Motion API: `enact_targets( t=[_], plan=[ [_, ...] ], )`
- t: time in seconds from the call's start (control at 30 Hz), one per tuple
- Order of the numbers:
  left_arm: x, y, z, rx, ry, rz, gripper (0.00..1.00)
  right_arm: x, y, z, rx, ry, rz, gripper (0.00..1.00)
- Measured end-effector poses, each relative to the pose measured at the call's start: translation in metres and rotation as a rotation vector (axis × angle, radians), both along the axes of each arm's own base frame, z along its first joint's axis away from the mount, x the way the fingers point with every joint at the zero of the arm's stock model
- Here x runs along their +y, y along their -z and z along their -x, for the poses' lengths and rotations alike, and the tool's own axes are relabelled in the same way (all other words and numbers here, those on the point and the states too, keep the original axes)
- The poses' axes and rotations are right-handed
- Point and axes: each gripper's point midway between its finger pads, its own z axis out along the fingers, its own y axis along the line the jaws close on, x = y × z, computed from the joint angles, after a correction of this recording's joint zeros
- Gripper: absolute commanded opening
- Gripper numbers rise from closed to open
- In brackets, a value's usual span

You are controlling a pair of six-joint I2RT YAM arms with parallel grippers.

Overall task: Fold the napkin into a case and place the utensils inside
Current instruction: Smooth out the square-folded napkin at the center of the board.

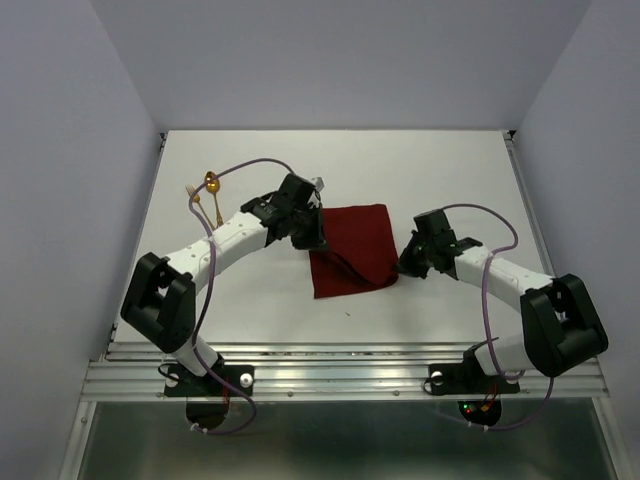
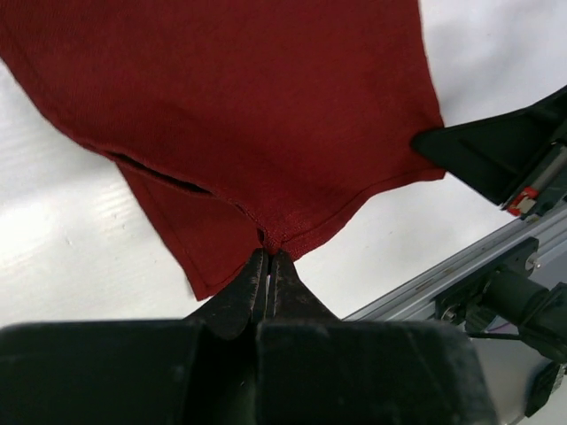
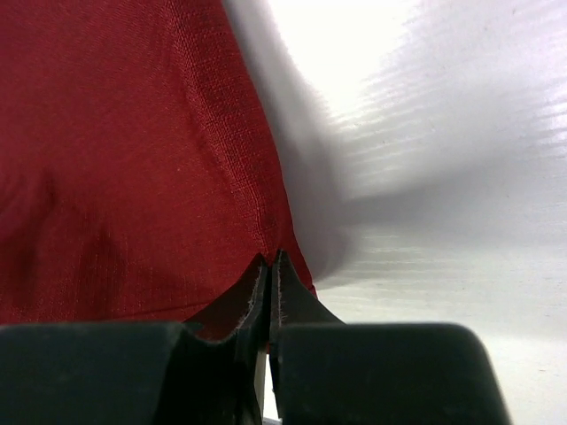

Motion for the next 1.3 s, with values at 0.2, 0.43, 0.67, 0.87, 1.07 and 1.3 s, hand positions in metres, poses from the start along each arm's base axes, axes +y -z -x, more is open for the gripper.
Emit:
enact_targets(
  t=[0.2,0.43,0.67,0.87,1.07,1.3],
  plan=[
    [-0.008,-0.014,-0.011,-0.026,0.039,0.000,0.00,-0.003,-0.017,-0.010,-0.046,0.049,-0.023,0.01],
    [-0.006,-0.023,0.020,0.038,0.083,0.059,0.00,-0.009,-0.018,0.008,-0.066,0.090,-0.060,0.01],
    [0.003,0.000,0.071,0.118,0.108,0.137,0.09,-0.016,0.007,0.025,0.009,0.111,-0.040,0.33],
    [0.012,0.041,0.104,0.230,0.144,0.058,0.87,-0.019,0.007,0.023,-0.003,0.118,-0.024,0.61],
    [0.013,0.008,0.075,0.119,0.131,0.007,0.79,-0.026,0.001,0.018,-0.019,0.119,0.030,0.65],
    [-0.001,-0.031,0.019,-0.054,0.066,0.023,0.51,-0.021,-0.043,-0.009,-0.124,0.051,0.059,0.40]
  ],
)
